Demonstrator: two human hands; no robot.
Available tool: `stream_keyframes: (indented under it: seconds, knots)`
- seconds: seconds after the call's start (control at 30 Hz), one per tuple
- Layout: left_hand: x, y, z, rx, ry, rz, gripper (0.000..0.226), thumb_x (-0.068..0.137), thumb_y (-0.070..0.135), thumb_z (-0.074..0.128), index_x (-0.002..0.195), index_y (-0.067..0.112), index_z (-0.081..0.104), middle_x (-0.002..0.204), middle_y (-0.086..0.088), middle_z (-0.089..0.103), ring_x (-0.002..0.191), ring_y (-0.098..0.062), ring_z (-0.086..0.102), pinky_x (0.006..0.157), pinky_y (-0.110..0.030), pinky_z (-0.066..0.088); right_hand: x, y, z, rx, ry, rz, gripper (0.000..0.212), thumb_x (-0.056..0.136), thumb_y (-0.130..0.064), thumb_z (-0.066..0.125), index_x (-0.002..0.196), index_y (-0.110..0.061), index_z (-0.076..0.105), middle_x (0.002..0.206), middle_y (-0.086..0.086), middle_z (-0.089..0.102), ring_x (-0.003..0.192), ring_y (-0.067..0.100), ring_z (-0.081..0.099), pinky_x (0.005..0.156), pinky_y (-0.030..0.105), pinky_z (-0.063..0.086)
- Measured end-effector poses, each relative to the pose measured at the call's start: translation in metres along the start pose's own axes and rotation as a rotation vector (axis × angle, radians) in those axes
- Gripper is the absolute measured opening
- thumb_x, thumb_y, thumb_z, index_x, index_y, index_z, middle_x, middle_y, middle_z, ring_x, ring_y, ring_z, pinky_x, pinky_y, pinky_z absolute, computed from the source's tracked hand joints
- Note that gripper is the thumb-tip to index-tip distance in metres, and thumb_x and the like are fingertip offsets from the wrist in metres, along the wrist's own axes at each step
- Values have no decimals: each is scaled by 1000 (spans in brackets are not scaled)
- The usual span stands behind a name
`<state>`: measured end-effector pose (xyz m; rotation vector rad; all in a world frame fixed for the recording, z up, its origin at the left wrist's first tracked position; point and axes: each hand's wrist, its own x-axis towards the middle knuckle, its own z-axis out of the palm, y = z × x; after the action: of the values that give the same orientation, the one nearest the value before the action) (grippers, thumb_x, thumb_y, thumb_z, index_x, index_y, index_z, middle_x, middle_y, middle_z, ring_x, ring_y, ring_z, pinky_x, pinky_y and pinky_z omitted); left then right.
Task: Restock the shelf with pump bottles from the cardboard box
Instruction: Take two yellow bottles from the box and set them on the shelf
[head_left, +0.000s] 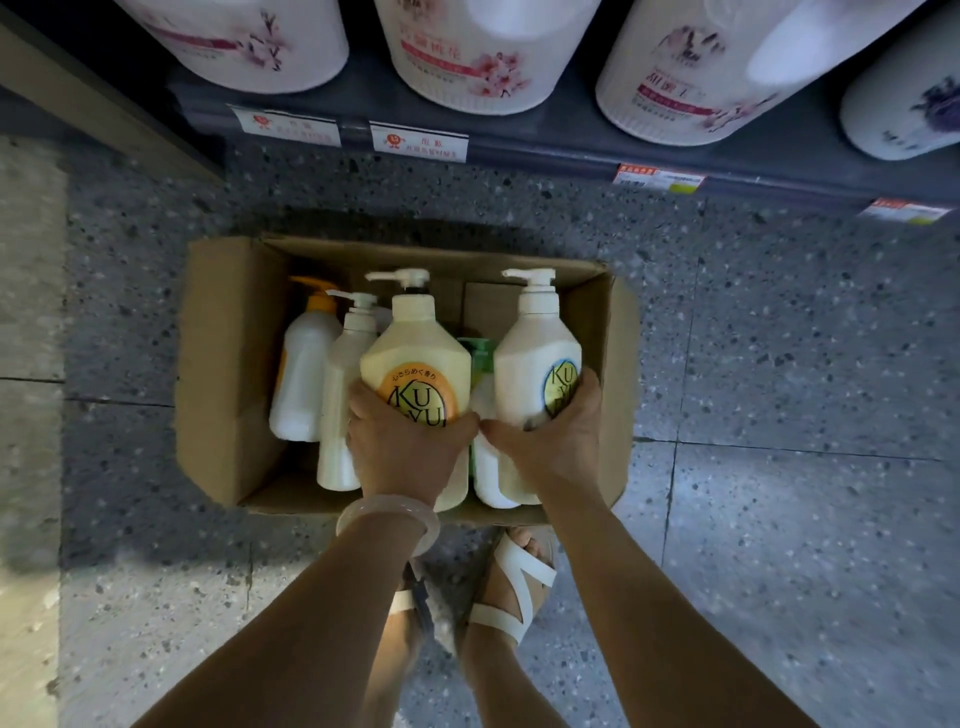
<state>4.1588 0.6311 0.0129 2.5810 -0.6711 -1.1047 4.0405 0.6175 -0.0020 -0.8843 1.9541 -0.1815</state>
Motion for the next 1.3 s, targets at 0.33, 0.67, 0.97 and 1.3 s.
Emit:
stream_keyframes:
  seconds: [0.33,0.67,0.97,1.3]
  knots:
    - [-70,130,-131,-214,146,204,103,50,35,86,132,9,30,127,-10,47,117,-32,48,95,-44,44,-100,-146,-109,165,226,-247,111,43,-51,83,136,-20,32,121,3,50,114,22,53,96,39,48]
    - [-209,235,-274,-365,128,467,104,48,43,88,131,11,34,122,-5,50,116,-26,49,91,-33,44,-261,-238,-259,282,414,-421,118,51,-32,89,146,-15,21,142,6,36,134,20,34,112,36,32]
    - [-346,309,-378,-454,40,862,99,50,34,88,130,15,32,122,-3,47,116,-24,46,93,-35,39,-395,-267,-379,411,698,-532,108,51,-33,87,139,-15,27,130,5,41,124,24,41,103,45,40]
    - [-518,376,-382,-456,-131,1179,105,47,29,91,132,15,32,127,-8,49,118,-29,47,98,-41,40,-502,-218,-534,589,1027,-571,111,54,-30,87,143,-20,21,124,-6,35,121,10,35,96,25,32]
